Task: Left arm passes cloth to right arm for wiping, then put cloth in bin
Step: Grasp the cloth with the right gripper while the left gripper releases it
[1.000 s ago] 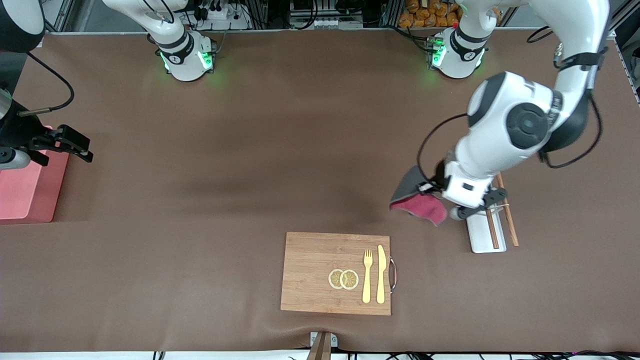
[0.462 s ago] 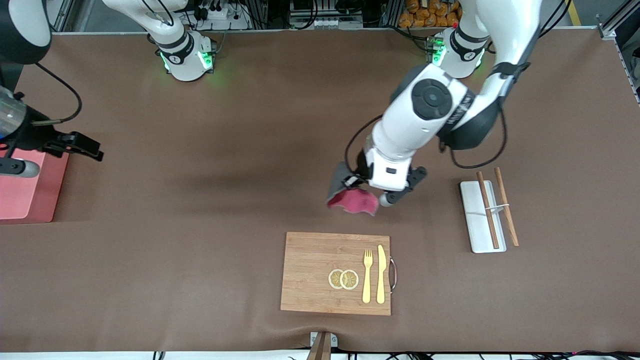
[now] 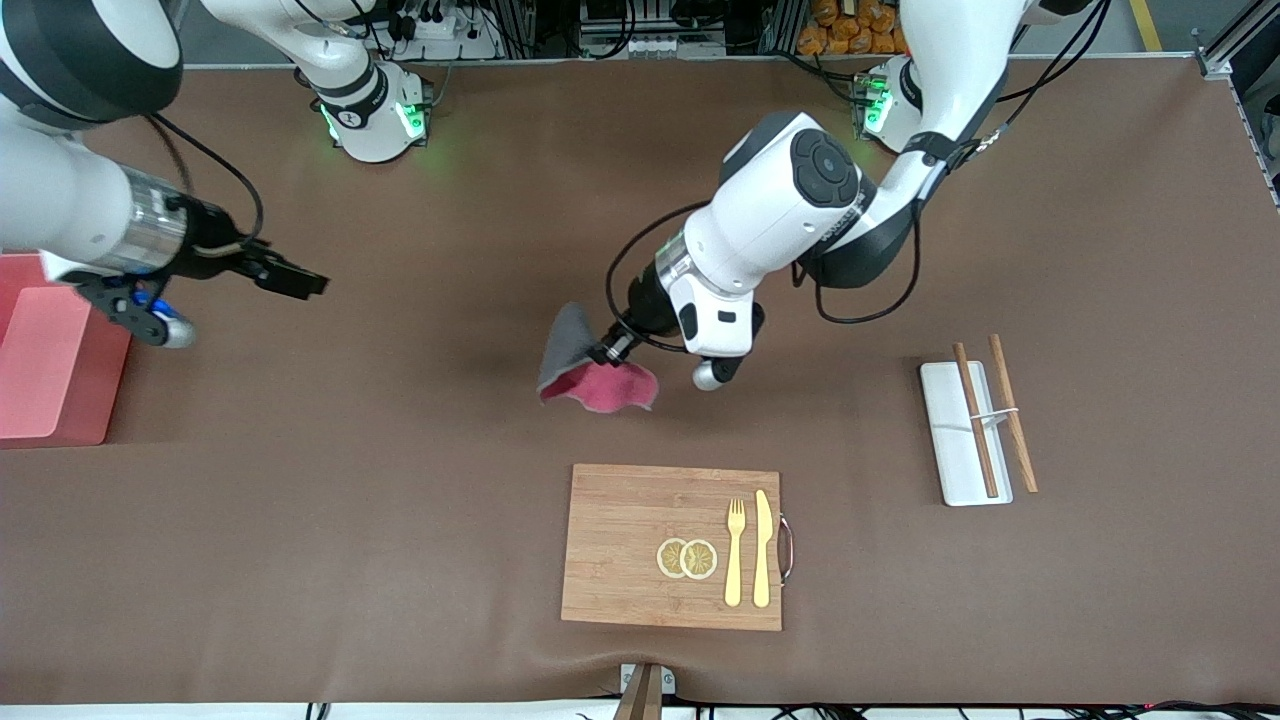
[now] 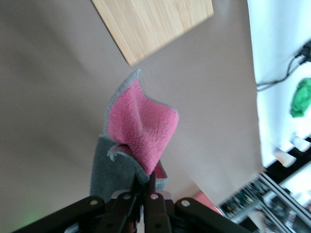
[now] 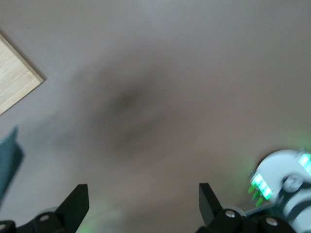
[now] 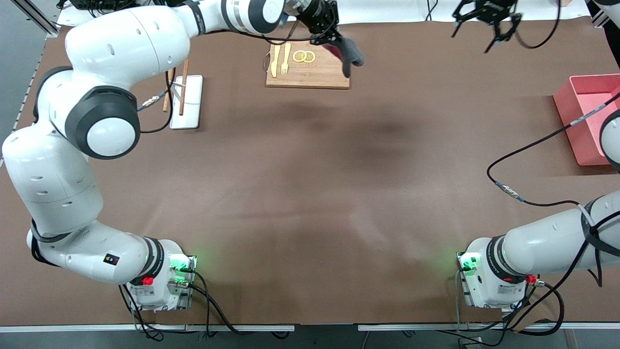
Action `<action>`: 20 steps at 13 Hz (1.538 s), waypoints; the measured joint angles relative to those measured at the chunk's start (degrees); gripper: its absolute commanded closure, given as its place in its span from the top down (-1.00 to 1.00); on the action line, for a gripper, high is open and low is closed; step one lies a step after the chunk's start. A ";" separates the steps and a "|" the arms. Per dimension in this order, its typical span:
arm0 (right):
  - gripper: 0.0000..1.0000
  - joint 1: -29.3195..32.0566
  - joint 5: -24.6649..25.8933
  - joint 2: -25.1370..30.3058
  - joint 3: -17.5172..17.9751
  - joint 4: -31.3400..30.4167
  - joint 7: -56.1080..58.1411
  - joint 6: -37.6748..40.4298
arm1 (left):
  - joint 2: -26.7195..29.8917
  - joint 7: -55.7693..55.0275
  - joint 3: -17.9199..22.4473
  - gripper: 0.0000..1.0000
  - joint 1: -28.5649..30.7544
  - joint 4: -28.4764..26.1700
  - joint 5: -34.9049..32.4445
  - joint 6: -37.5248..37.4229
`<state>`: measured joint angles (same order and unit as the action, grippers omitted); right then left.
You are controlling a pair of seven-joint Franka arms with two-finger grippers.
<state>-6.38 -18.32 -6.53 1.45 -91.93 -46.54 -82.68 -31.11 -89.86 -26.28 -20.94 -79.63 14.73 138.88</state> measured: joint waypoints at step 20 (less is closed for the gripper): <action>-1.00 -9.35 -27.68 -14.48 -0.07 -0.17 -28.39 -18.07 | -2.28 -9.22 -0.03 -1.00 -6.94 0.42 11.62 16.08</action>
<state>-15.73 -46.00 -21.00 1.38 -92.10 -74.93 -100.75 -33.39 -99.08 -26.32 -27.88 -79.20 26.35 154.97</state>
